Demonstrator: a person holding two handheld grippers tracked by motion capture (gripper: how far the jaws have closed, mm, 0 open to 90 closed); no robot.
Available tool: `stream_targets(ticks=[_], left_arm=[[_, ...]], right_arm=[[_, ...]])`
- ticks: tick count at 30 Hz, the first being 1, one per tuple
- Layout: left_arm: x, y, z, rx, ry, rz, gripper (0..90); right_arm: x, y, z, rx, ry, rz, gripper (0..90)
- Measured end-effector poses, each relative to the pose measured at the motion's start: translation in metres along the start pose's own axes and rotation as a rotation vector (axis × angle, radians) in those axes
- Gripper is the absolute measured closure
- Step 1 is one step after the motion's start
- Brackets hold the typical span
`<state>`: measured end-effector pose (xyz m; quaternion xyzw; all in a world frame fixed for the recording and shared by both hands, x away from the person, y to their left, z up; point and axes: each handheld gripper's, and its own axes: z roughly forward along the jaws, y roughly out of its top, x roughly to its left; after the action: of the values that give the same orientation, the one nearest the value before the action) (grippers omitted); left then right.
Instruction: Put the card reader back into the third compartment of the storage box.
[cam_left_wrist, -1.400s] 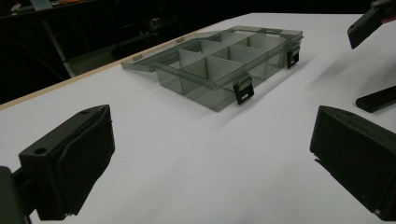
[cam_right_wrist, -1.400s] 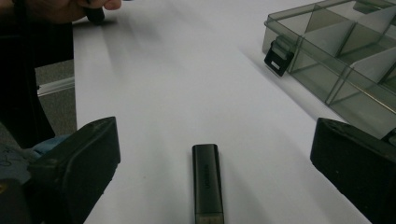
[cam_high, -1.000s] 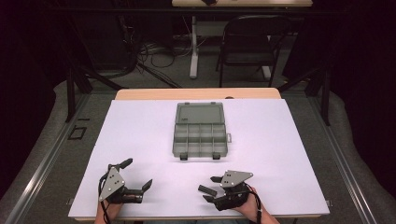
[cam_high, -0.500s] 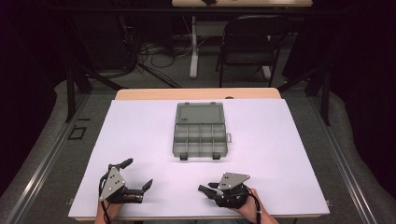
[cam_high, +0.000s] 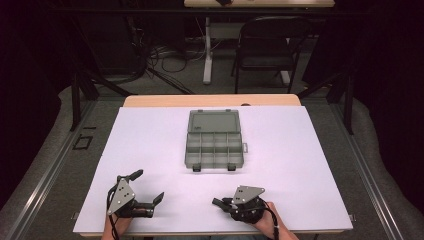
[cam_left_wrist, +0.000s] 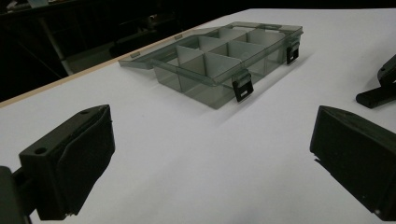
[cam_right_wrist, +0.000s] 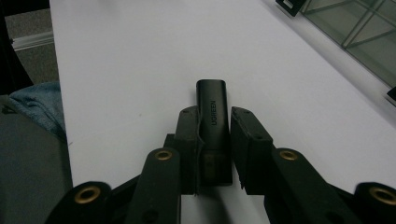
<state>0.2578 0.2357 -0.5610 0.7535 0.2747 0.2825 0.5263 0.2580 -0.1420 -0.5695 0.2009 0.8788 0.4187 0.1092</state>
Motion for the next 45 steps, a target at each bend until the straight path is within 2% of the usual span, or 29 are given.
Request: stream_targets(ticks=[6,19,45], left_arm=[[0.0,0.0,0.0,-0.001,-0.004,0.001,0.1],[0.0,0.0,-0.001,0.001,-0.003,0.005,0.2],[0.0,0.0,-0.001,0.002,-0.003,0.007,0.1]], right_arm=[[0.001,0.001,-0.001,0.0,-0.002,-0.022,73.9],[0.001,0.005,-0.008,-0.032,-0.017,-0.036,74.0],[-0.007,0.007,-0.02,-0.056,-0.067,-0.016,74.1]])
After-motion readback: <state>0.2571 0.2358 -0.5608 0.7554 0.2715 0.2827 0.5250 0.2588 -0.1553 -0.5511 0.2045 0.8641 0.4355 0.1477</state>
